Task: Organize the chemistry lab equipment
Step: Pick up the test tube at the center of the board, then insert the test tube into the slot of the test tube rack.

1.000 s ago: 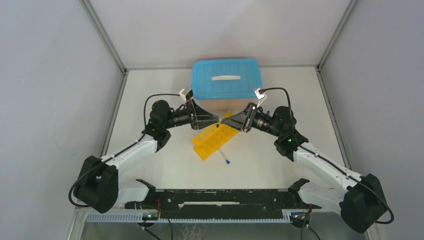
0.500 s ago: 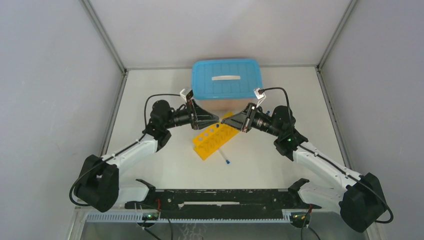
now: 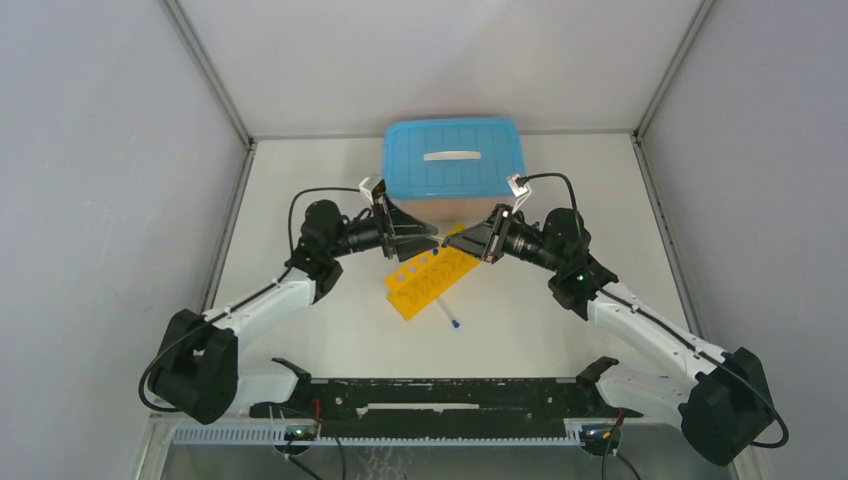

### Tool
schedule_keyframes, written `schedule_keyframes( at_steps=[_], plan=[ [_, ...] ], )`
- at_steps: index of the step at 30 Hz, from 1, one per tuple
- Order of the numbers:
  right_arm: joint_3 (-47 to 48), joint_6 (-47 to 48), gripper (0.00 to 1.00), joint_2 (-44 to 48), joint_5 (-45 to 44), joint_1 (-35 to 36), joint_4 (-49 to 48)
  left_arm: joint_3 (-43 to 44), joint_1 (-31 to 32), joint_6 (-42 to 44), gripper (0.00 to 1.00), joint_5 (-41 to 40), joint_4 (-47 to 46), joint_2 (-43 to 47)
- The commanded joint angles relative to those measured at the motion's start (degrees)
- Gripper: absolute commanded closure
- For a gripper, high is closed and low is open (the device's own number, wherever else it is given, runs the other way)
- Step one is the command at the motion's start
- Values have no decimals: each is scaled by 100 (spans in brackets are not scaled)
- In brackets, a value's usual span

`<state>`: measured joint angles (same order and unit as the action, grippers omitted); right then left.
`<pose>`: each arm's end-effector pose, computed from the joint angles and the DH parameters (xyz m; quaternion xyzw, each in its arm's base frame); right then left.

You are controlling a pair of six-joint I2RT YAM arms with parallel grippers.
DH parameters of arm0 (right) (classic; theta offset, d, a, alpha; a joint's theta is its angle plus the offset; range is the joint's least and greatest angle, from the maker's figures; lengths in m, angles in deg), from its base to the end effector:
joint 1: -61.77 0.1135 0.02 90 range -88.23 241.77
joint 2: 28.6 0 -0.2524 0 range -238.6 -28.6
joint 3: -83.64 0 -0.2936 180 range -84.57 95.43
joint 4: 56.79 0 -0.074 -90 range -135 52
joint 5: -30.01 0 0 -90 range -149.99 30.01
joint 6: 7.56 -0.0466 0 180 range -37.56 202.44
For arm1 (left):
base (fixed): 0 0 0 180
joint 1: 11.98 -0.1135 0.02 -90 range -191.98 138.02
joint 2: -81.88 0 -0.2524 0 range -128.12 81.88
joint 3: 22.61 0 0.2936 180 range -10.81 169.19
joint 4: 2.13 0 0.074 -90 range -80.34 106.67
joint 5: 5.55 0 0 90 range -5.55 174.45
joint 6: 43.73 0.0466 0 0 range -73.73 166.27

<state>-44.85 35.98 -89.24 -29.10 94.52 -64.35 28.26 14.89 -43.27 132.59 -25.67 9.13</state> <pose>0.2394 0.1825 0.2838 -0.1019 0.7081 0.5756 0.3962 0.2721 -0.1768 0.2482 -0.0810 0.6955 -0.7064 0.1035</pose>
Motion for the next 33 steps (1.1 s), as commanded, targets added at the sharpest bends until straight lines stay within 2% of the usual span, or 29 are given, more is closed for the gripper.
schedule_keyframes(
  at_steps=[1, 7, 18, 27, 33],
  plan=[
    [347, 363, 80, 262, -238, 14, 415, 105, -18, 283, 46, -237, 142, 213],
    [760, 948, 80, 505, -777, -28, 1641, 318, -111, 1195, 38, -658, 1602, 684],
    [2454, 2319, 80, 5, -2565, -364, 4904, 634, -121, 2523, 37, -1507, 3801, 1423],
    [3914, 3005, 81, -1217, -3699, -410, 6906, 694, -121, 2872, 37, -1657, 4359, 1610],
    [4344, 3112, 81, -1846, -4017, -439, 7567, 728, -120, 3006, 37, -1650, 4501, 1650]
  ],
)
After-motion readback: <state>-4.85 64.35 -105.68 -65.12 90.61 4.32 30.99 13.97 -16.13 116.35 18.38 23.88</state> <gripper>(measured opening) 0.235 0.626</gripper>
